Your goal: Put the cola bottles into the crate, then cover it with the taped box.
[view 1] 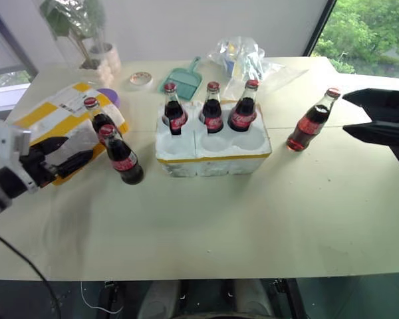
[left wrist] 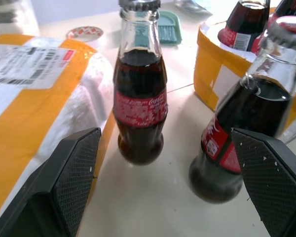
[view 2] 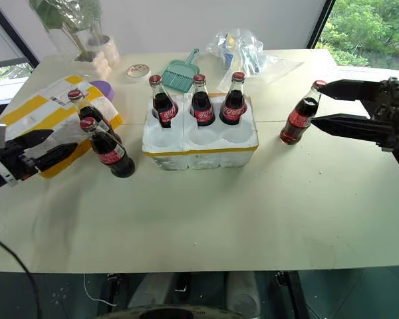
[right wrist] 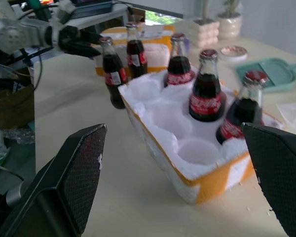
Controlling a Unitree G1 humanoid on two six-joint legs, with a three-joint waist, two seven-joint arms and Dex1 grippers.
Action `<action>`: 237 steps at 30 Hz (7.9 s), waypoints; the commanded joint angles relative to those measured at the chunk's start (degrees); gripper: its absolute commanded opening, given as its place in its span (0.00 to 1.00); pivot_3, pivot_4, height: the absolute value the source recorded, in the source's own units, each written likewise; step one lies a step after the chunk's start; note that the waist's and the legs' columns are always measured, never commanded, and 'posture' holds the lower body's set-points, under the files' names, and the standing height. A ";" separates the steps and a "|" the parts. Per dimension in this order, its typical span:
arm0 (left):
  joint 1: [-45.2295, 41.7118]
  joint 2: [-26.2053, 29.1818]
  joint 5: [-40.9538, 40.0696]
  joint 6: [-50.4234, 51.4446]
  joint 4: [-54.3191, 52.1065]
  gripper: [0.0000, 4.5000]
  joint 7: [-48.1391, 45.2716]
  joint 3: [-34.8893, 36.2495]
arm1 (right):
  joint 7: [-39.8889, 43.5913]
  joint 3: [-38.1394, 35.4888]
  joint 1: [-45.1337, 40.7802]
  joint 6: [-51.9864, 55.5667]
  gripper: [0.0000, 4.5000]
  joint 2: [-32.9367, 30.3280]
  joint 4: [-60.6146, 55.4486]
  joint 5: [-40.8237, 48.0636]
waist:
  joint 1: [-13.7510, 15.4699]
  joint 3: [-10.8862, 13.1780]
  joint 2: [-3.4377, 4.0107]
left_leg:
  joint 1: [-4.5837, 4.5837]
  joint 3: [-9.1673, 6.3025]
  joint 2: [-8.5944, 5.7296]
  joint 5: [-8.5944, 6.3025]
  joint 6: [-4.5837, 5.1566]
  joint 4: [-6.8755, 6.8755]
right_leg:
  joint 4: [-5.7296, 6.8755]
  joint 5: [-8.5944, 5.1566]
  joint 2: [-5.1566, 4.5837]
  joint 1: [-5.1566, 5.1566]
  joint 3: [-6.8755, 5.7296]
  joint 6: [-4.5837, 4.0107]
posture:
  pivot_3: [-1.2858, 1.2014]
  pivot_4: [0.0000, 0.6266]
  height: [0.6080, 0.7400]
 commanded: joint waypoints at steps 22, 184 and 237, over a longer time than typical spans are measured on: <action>-28.25 -4.68 15.47 -17.52 33.02 0.97 -8.19 -17.33 | -17.16 -6.21 2.72 5.74 1.00 0.82 -13.04 22.20 | 0.35 0.00 -0.13 | -0.02 0.00 -0.02 0.03 0.04 0.13 | 0.07 0.03 -0.02 0.03 -0.02 0.02 | 0.52 0.24 0.99; -21.35 1.41 0.87 8.87 1.89 0.60 -14.49 -16.09 | -19.72 5.76 3.54 -0.92 1.00 7.44 -9.35 14.59 | 0.35 0.24 -0.72 | -0.84 -0.07 -0.09 0.02 0.06 0.90 | 0.81 0.09 -0.01 -0.69 0.01 0.11 | 0.52 0.24 0.99; -31.99 5.66 -13.82 25.41 -10.14 0.99 -23.44 -10.72 | -37.21 -7.89 28.52 -8.26 1.00 15.65 -12.69 1.43 | 0.39 0.23 -0.68 | -0.34 -0.12 -0.12 0.03 0.10 0.97 | 0.79 0.08 0.04 -0.09 -0.04 0.12 | 0.52 0.24 0.99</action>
